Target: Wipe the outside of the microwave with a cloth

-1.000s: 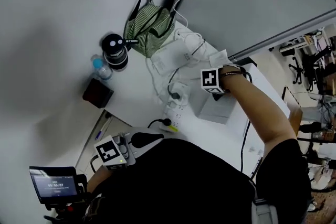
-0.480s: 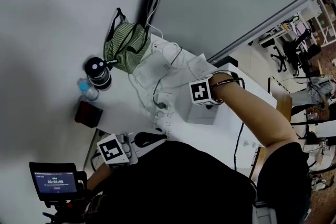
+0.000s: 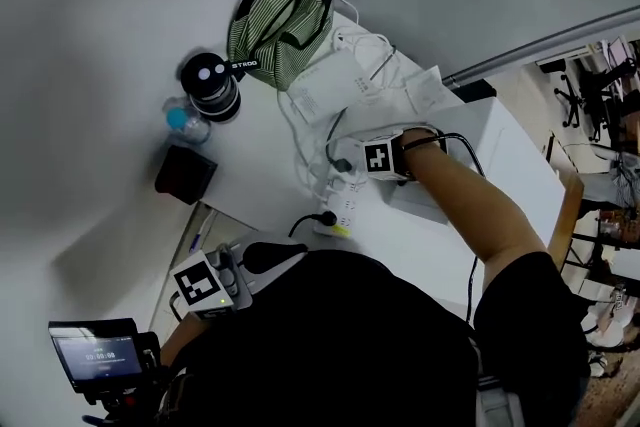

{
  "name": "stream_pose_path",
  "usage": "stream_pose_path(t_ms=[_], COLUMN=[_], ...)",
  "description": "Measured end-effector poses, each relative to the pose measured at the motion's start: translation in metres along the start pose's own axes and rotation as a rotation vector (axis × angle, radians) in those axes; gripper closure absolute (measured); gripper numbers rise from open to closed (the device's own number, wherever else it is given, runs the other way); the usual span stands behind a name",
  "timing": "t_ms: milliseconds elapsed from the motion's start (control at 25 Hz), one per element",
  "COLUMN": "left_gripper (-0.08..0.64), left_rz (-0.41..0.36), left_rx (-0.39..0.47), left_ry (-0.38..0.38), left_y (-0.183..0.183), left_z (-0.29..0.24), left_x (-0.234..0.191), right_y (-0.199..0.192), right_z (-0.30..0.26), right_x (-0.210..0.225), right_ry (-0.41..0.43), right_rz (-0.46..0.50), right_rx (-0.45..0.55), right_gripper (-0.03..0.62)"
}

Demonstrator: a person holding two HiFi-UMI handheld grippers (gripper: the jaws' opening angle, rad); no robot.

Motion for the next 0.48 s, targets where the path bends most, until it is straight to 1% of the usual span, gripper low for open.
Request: stream_pose_path(t_ms=[80,120,200,280,360,440,480], left_gripper=[0.557,0.557,0.557,0.557,0.557,0.557,0.557], left_rz=[-0.011,-0.02,-0.042,-0.065,-0.091,-0.112,-0.117], left_rx=[0.002,0.001,-0.006,-0.019,-0.036,-0.049,-0.054], left_ry=[-0.016,-0.03,-0.069,-0.118,-0.168,-0.21,-0.225], left_y=[0.002,0.005,0.011,0.018,0.024,0.028,0.029], left_z=[-0.003,-0.005,-0.014,-0.026,-0.039,-0.05,-0.055], left_x=[0.002,0.004,0.008,0.015,0.024,0.03,0.031], right_y=[-0.002,-0.006,-0.02,-0.042,-0.066,-0.081,-0.081], right_z=[0.007,0.021,0.07,0.124,0.159,0.166,0.163], right_x=[-0.007,-0.018,-0.047,-0.082,-0.116,-0.131,-0.132], right_ry=[0.011,0.033,0.07,0.07,0.06,0.046,0.04], right_rz=[-0.01,-0.013,-0.008,0.01,0.027,0.022,0.013], right_rx=[0.026,0.053,0.133,0.193,0.183,0.148,0.147], right_gripper=[0.543,0.541,0.538,0.538,0.538,0.538,0.538])
Point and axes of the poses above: the fingertips, and each gripper's own axes: z backward along the fingers, x to its right, y out of its top, the point moved 4 cm from there along z, backward along the fingers, and after that the axes turned 10 degrees about z, right-handed, at the moved point
